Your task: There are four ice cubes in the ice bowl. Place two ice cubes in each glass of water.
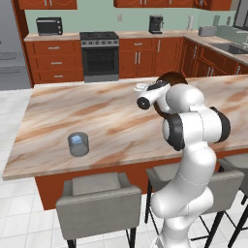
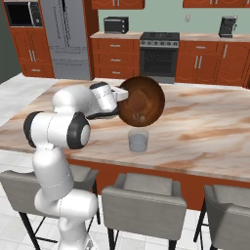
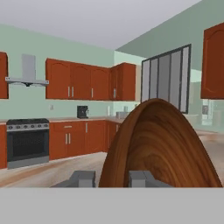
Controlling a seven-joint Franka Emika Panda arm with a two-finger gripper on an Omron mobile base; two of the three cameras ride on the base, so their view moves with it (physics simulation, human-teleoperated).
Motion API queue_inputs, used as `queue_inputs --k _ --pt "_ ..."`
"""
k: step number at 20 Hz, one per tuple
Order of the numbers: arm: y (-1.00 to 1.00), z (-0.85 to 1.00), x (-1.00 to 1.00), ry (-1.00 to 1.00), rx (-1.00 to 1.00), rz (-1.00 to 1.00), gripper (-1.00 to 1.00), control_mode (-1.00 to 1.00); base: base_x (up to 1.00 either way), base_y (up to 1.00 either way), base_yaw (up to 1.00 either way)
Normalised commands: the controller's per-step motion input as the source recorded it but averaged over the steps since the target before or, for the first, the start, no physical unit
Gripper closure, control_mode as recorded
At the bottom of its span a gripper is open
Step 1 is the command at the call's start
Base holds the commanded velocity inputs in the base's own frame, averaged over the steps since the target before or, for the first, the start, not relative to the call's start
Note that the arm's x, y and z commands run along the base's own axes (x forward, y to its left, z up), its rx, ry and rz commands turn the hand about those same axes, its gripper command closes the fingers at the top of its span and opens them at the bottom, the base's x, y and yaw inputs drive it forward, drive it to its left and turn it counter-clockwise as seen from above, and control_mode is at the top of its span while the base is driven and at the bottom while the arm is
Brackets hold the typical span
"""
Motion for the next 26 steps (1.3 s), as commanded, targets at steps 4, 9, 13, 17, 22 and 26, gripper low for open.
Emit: queue_inputs --k 4,9,13,17,22,26 --pt "-0.07 -0.22 0.00 0.00 0.00 0.00 1.00 -1.00 0.00 0.00 0.00" --pt "-0.07 -0.18 0.00 0.00 0.00 0.00 1.00 -1.00 0.00 0.00 0.00" --pt "-0.04 -0.07 0.00 0.00 0.00 0.00 1.00 -1.00 0.00 0.00 0.00" --pt "0.00 0.00 -0.01 -0.01 0.00 0.00 1.00 -1.00 0.00 0.00 0.00" --pt "0.00 0.00 -0.07 -0.07 0.00 0.00 1.00 -1.00 0.00 0.00 0.00" --pt "0.00 0.00 -0.17 -0.15 0.00 0.00 1.00 -1.00 0.00 0.00 0.00"
